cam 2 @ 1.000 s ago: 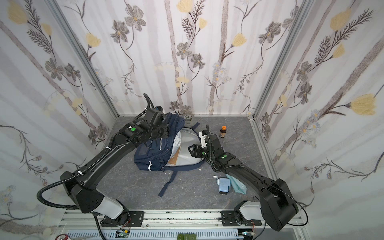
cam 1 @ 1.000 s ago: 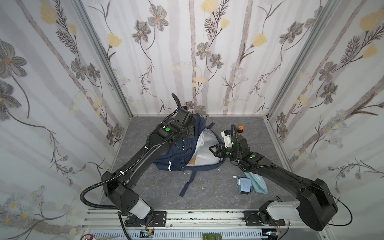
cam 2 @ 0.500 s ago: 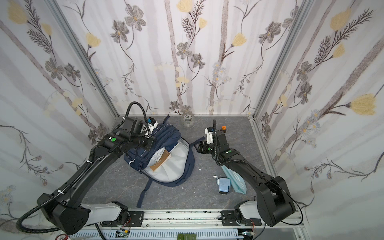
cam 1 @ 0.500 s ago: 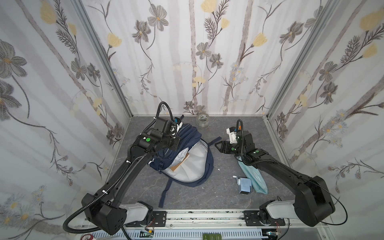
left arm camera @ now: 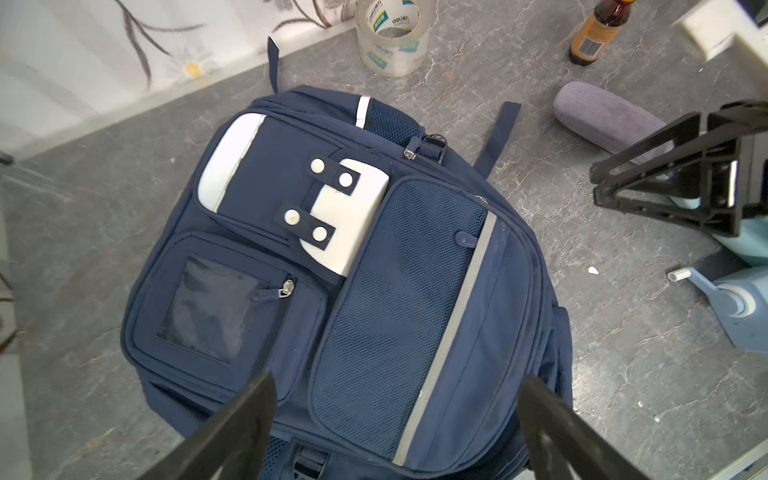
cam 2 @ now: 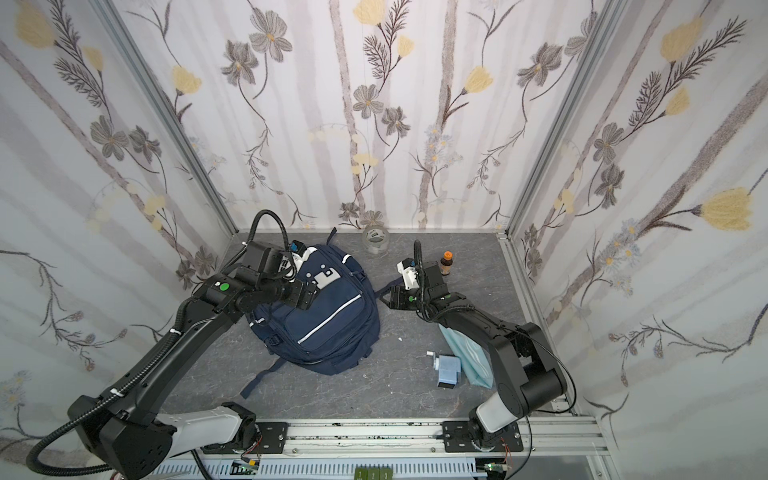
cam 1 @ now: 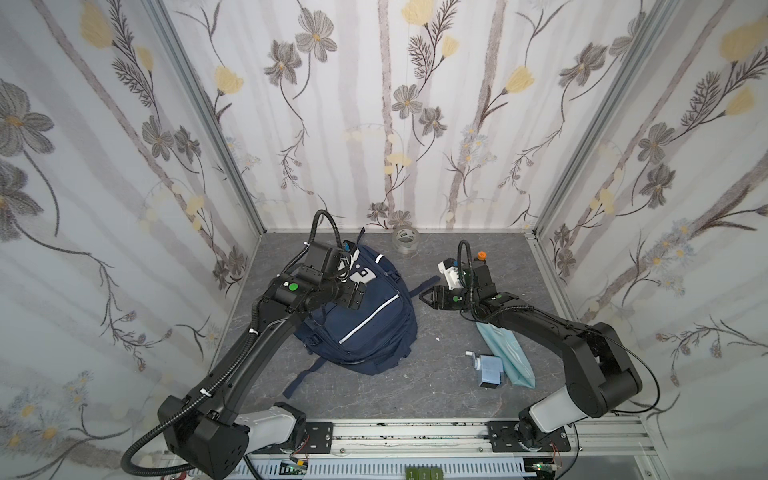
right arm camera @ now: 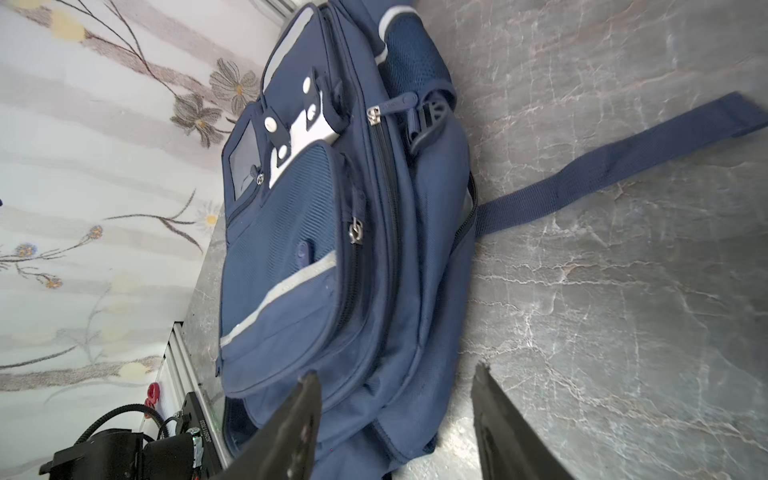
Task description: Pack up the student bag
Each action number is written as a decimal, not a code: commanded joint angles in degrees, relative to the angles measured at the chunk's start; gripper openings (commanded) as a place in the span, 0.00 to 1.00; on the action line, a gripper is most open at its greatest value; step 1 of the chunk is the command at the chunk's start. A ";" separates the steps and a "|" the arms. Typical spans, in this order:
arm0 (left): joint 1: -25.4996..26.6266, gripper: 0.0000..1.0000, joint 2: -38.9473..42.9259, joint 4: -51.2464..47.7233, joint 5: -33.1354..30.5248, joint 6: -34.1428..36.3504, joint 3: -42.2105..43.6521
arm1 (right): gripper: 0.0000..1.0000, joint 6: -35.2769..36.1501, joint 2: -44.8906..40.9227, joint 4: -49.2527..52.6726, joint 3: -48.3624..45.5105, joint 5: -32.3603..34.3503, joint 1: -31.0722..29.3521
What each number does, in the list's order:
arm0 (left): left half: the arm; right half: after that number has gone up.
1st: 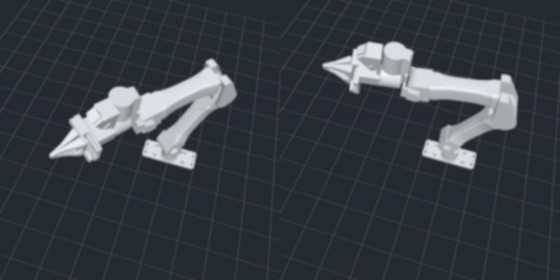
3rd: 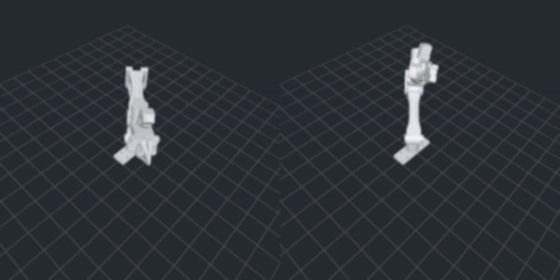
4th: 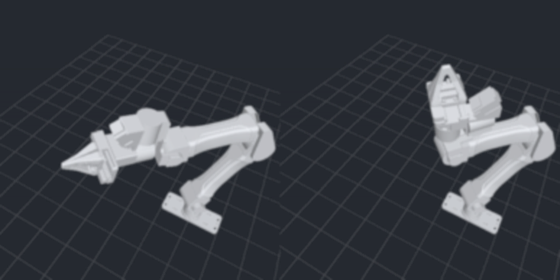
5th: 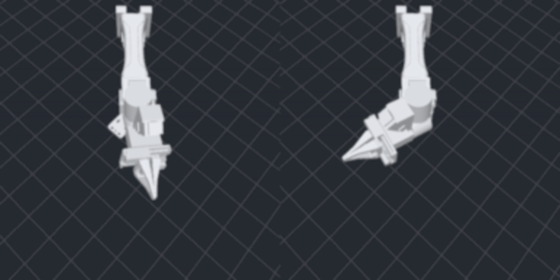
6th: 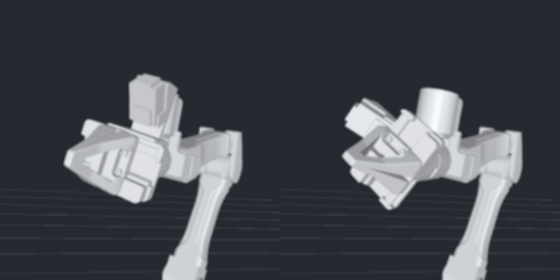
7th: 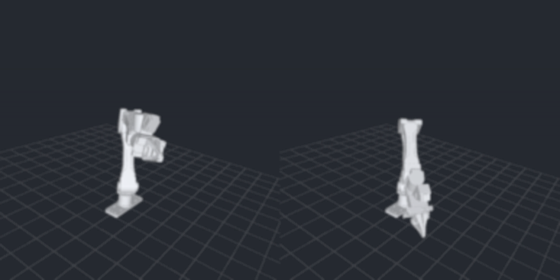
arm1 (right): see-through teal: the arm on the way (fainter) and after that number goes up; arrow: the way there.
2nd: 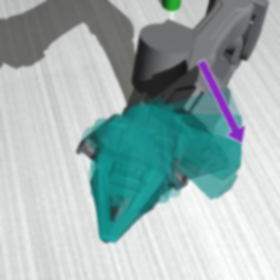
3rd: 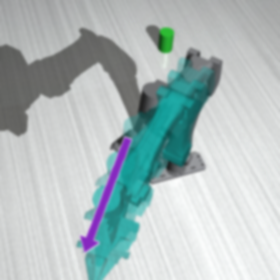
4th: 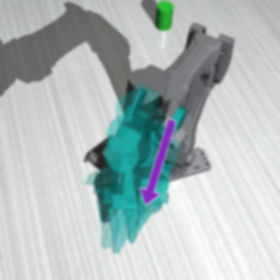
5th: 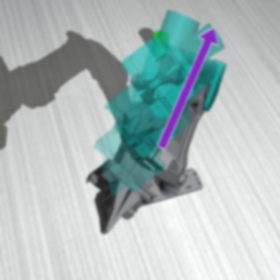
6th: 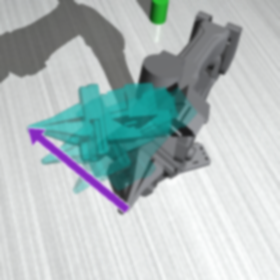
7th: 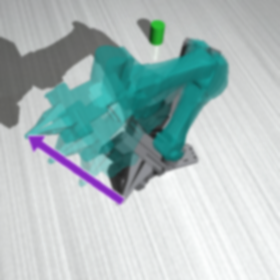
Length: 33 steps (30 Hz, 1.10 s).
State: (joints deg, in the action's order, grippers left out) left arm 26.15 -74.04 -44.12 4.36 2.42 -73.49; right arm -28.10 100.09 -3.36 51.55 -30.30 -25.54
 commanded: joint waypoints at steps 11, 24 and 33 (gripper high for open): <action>6.14 0.82 -22.05 -0.40 -2.56 -19.30 -10.86 | 0.64 -12.40 13.20 -16.86 -0.81 -9.82 -2.64; 6.12 0.81 -28.14 -4.92 -4.38 -25.42 -16.83 | 0.00 -15.20 9.46 -25.67 -2.30 -12.86 -6.52; 6.18 0.80 -33.14 -7.22 1.32 -28.40 -22.80 | 0.00 -9.79 3.90 -25.38 1.95 -10.20 -13.49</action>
State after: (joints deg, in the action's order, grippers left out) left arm 32.29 -106.56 -49.87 2.50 -24.12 -94.83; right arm -41.43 105.45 -22.92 51.75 -38.85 -37.87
